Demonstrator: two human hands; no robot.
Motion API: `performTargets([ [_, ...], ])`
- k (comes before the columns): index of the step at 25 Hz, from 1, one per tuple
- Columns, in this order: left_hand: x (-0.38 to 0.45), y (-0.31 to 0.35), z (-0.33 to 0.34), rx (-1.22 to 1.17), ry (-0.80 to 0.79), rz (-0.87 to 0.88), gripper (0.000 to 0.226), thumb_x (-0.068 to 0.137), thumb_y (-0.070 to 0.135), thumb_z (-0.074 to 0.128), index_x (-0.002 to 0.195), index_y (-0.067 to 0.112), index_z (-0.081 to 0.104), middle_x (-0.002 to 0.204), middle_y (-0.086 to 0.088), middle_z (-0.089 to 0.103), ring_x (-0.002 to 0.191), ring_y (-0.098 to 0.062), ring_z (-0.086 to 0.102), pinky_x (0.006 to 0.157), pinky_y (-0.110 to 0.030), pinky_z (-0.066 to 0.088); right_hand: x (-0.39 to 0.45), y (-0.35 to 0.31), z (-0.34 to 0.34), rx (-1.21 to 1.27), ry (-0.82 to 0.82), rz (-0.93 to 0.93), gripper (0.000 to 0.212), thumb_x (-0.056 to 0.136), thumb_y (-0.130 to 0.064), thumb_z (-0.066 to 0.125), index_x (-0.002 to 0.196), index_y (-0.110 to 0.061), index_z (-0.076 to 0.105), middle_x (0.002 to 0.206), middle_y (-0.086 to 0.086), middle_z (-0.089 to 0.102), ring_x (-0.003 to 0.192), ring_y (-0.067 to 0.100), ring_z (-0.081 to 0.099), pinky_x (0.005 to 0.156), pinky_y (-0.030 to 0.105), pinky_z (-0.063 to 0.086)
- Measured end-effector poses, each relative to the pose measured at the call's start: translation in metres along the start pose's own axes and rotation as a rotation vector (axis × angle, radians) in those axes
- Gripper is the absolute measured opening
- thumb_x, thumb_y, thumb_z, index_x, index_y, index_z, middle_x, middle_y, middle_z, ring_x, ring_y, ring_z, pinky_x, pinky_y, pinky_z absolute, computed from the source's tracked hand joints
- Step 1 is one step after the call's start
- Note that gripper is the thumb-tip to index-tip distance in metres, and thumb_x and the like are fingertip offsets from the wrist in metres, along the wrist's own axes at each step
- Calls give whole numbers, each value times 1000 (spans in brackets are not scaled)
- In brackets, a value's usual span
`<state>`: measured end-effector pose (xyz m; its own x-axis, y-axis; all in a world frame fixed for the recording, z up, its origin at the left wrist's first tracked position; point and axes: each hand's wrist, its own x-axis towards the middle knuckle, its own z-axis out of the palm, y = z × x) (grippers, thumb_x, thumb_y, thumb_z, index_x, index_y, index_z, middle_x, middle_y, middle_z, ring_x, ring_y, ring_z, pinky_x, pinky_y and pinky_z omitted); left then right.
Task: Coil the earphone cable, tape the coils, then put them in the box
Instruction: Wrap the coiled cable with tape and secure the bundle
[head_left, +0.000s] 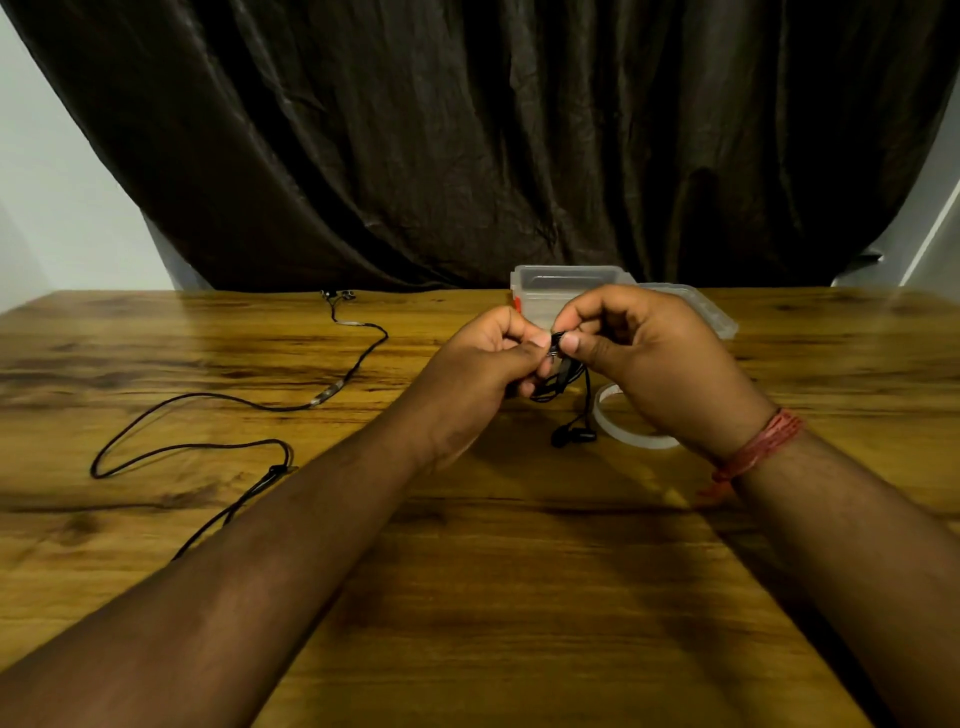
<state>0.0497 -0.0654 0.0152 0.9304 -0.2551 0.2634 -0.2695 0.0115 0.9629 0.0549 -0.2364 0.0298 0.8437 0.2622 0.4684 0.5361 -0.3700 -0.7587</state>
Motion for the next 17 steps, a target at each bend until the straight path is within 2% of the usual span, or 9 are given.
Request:
performTargets([
  [5, -1, 3, -3, -2, -42, -49, 15, 95, 9, 54, 83, 16, 57, 74, 0, 64, 62, -7, 52, 59, -18, 44, 0, 1, 1, -25, 18, 2, 10, 89, -12, 66, 89, -22, 68, 84, 8, 71, 85, 26, 67, 84, 49, 55],
  [8, -1, 6, -4, -45, -43, -68, 14, 94, 7, 55, 82, 14, 58, 74, -1, 63, 60, -6, 52, 55, -17, 45, 0, 2, 2, -28, 24, 7, 10, 89, -13, 66, 88, -23, 67, 83, 4, 69, 85, 22, 66, 82, 42, 55],
  [11, 0, 6, -4, -116, 18, -61, 15, 94, 4, 53, 83, 13, 57, 72, 0, 62, 58, -6, 50, 55, -17, 44, -1, -1, 3, -6, 104, -20, 8, 91, -18, 65, 91, -26, 65, 87, -2, 65, 89, 16, 64, 82, 35, 54],
  [13, 1, 4, -6, -142, 58, -33, 16, 94, 2, 53, 83, 13, 57, 71, 0, 63, 59, -7, 51, 60, -20, 45, -1, -2, 3, -11, 161, -55, 2, 92, -22, 62, 93, -24, 64, 88, -6, 64, 89, 15, 63, 82, 36, 55],
  [15, 2, 3, -7, -146, 71, 0, 15, 95, 2, 52, 85, 13, 56, 71, 1, 64, 61, -7, 52, 64, -20, 45, -2, -3, 4, -5, 137, -55, 4, 93, -25, 60, 95, -23, 63, 91, -4, 65, 91, 17, 63, 84, 41, 55],
  [17, 1, 3, -8, -134, 58, 23, 13, 95, 2, 52, 88, 12, 56, 72, 0, 64, 62, -7, 52, 64, -18, 47, -1, -2, 5, 67, 35, -15, 9, 93, -21, 62, 102, -22, 63, 97, 0, 66, 94, 16, 64, 88, 41, 55],
])
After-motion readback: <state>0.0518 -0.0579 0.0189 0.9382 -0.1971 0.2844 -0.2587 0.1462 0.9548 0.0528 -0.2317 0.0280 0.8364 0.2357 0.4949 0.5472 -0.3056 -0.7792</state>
